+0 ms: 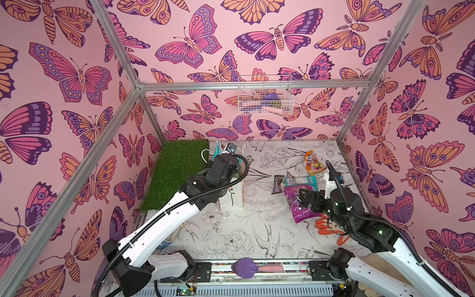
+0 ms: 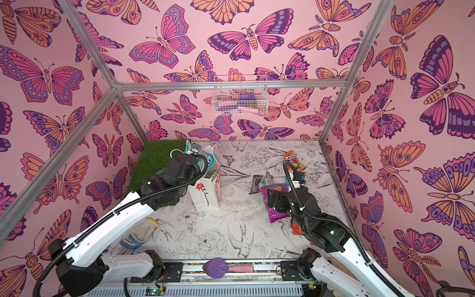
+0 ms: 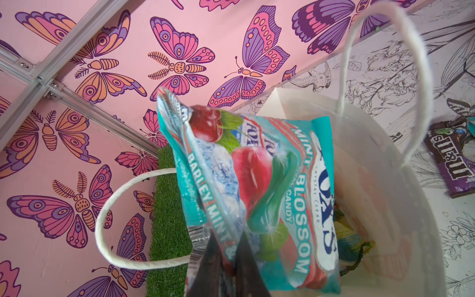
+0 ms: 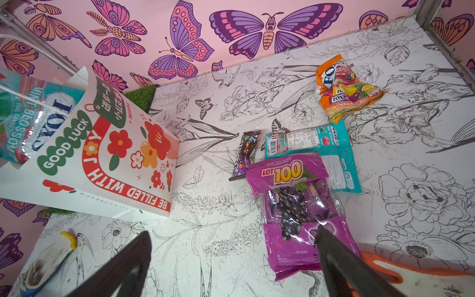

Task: Place the snacks into the paper bag
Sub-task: Place the snack in the paper bag.

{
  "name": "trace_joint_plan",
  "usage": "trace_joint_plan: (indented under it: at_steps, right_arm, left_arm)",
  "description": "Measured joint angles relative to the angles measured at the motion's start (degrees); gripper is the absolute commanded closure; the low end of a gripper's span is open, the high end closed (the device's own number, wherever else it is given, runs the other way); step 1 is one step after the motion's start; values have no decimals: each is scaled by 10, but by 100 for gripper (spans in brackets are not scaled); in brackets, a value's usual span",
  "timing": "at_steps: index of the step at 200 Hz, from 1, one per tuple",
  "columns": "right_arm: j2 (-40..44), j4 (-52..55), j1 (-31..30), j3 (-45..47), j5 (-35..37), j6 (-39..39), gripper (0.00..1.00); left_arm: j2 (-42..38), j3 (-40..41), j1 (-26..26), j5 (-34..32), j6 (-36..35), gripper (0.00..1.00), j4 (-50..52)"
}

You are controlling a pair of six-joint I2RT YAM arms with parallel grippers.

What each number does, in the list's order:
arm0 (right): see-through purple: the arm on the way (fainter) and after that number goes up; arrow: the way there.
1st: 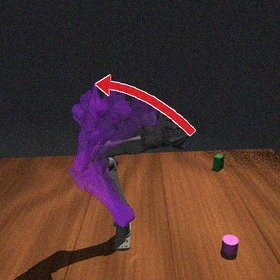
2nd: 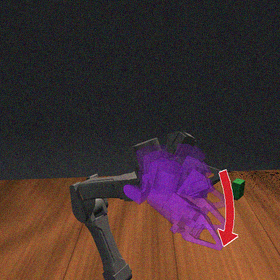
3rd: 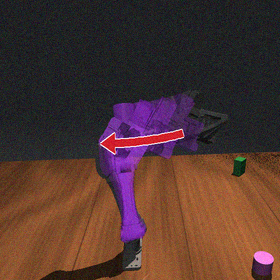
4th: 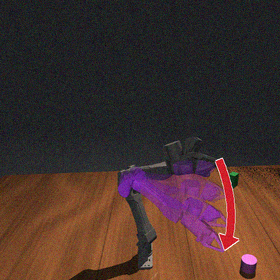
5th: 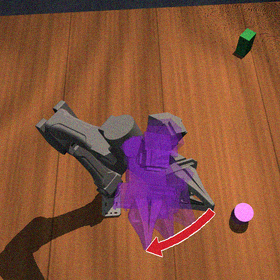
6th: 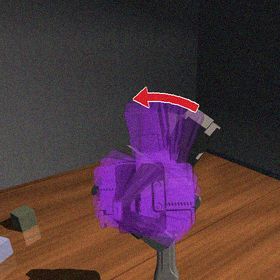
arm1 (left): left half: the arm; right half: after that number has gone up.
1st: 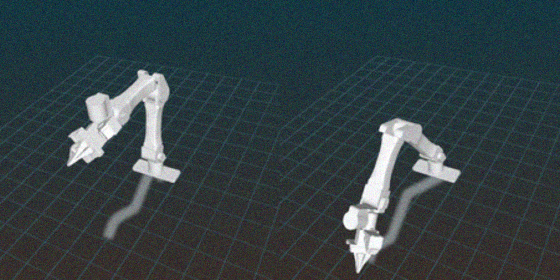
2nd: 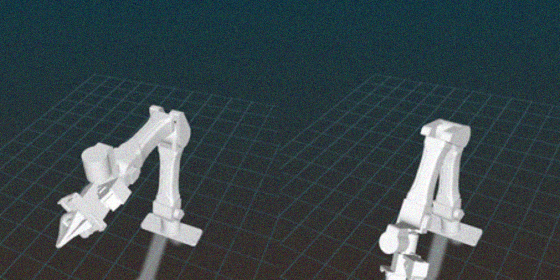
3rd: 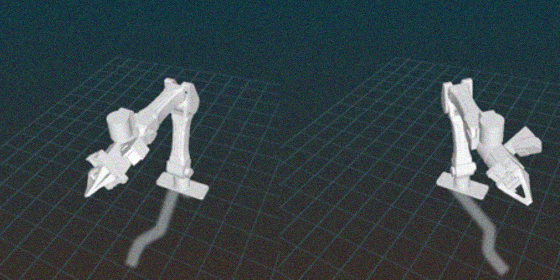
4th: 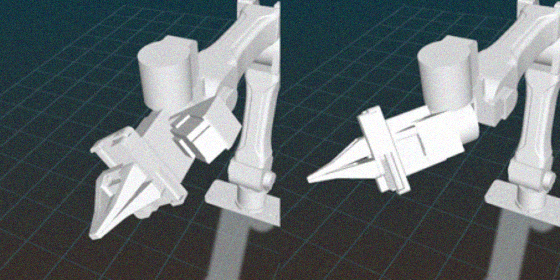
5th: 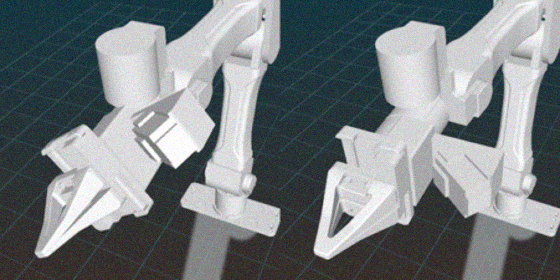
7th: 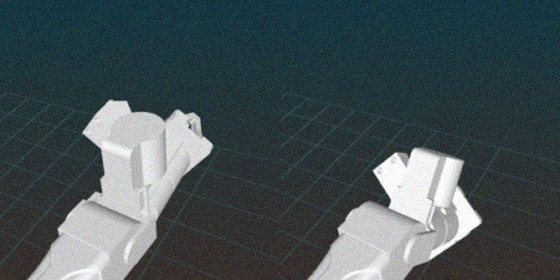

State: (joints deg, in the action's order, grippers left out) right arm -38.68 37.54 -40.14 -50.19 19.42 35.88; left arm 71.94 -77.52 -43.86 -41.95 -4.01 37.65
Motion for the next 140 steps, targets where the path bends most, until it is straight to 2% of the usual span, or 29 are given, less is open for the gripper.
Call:
trace_joint_plan:
  at_steps: [23, 43, 140]
  right_arm:
    - [0, 0, 0, 0, 0, 1, 0]
    - [0, 0, 0, 0, 0, 1, 0]
    - [2, 0, 0, 7, 0, 1, 0]
  left_arm:
    - [6, -7, -14, -7, -8, 62, 0]
    - [6, -22, -23, -14, -12, 49, -2]
    - [4, -40, -52, -29, -18, 48, -6]
